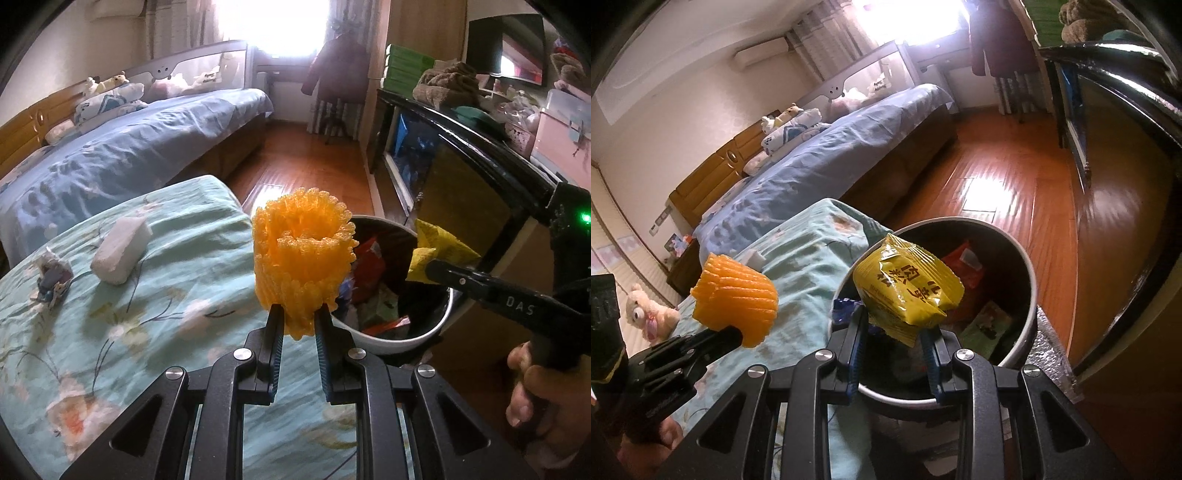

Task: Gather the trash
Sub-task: 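Carry the orange sleeve and yellow snack bag over the black bin with both tools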

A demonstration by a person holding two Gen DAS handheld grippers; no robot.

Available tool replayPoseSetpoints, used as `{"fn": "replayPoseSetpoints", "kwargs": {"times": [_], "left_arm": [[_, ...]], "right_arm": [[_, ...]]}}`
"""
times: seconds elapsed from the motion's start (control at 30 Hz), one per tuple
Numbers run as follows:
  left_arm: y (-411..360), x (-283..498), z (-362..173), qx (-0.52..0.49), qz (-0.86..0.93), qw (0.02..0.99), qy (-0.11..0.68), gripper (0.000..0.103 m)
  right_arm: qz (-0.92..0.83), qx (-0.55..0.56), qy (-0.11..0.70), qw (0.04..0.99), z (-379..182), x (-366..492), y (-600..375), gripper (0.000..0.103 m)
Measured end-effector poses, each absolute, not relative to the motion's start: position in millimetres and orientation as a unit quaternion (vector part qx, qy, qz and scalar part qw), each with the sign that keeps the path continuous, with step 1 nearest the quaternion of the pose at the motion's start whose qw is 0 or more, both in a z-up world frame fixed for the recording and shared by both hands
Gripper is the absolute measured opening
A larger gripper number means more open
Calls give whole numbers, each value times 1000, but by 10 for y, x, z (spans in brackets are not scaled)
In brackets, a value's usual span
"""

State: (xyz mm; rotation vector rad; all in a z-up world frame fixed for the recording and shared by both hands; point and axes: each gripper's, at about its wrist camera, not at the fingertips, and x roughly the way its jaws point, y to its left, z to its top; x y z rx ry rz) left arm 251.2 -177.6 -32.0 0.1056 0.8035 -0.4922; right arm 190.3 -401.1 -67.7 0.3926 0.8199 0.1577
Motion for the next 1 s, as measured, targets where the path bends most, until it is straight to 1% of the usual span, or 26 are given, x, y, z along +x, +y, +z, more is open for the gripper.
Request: {"fn": "replayPoseSetpoints", "kwargs": {"times": [1.0], "left_arm": [[-2395,2926,-467,54,-286,862,415,17]], "right_arm": [[67,175,434,881,-825,2165,-4310,29]]}}
